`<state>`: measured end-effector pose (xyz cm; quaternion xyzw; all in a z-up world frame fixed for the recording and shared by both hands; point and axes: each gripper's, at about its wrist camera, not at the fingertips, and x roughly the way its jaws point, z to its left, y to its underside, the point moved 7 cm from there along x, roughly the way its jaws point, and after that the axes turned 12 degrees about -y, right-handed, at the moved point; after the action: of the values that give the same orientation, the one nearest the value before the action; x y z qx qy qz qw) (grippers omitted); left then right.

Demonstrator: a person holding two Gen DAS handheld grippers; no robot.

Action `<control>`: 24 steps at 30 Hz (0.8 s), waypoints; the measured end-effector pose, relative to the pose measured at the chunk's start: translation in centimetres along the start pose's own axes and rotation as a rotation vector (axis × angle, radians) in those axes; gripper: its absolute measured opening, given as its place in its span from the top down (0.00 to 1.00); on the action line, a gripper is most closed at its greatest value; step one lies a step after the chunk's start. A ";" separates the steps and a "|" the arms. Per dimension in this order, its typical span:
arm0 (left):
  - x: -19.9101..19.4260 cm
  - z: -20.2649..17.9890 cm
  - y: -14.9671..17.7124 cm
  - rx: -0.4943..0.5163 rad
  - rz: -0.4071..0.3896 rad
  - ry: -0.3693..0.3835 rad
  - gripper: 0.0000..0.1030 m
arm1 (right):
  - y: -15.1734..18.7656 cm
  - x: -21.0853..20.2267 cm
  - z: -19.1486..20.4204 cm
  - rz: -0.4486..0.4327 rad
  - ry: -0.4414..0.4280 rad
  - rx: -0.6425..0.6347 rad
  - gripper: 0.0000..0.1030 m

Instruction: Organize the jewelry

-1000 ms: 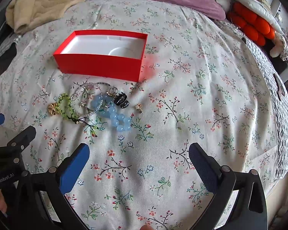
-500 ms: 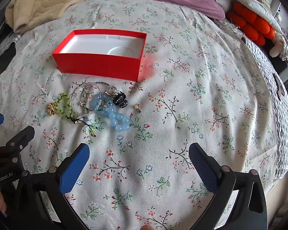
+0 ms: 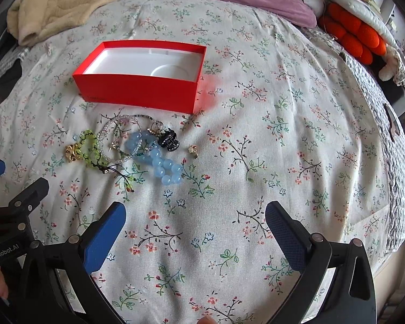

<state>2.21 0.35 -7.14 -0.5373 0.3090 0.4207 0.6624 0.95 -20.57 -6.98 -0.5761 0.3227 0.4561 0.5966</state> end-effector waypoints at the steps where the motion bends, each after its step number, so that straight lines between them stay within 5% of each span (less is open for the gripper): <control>1: 0.0 0.0 0.0 0.000 0.000 -0.001 0.01 | 0.1 0.0 -0.1 0.000 0.001 -0.001 0.00; 6: 0.0 0.0 0.0 0.001 0.001 0.001 0.00 | 0.5 0.3 0.1 0.056 -0.055 0.032 0.00; 17: 0.0 0.0 -0.1 -0.019 0.038 0.060 0.01 | -0.8 -0.3 -0.2 -0.032 0.003 -0.014 0.00; 24: -0.3 1.0 -2.3 -0.028 0.051 0.098 0.01 | -2.1 -1.0 -0.5 0.004 -0.100 0.014 0.00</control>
<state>4.04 1.07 -5.63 -0.5585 0.3486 0.4149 0.6280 2.59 -21.10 -5.35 -0.5476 0.2967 0.4834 0.6151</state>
